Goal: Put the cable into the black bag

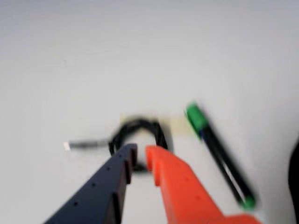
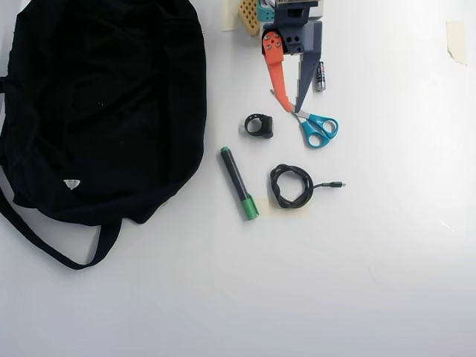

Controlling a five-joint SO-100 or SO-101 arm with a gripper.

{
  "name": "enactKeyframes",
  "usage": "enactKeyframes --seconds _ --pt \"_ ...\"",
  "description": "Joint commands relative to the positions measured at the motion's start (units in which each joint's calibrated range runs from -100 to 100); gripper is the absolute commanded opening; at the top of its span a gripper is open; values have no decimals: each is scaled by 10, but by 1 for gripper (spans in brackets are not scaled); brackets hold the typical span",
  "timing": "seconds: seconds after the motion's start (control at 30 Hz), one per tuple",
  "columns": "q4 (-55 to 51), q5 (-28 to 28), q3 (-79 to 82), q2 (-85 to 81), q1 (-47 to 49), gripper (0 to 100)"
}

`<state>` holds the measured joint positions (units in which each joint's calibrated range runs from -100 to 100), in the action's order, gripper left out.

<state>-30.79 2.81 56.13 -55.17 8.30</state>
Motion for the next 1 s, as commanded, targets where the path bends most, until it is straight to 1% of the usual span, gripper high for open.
enactKeyframes --seconds 0.0,0.13,0.23,0.57,0.87,0.97 --pt "49 2 -109 92 12 2" --pt "106 1 -173 179 15 2" --pt "129 1 -227 235 16 2" --pt "130 -4 -427 389 13 2" --pt "133 -4 -526 470 6 2" --pt "152 -4 -536 485 -6 2"
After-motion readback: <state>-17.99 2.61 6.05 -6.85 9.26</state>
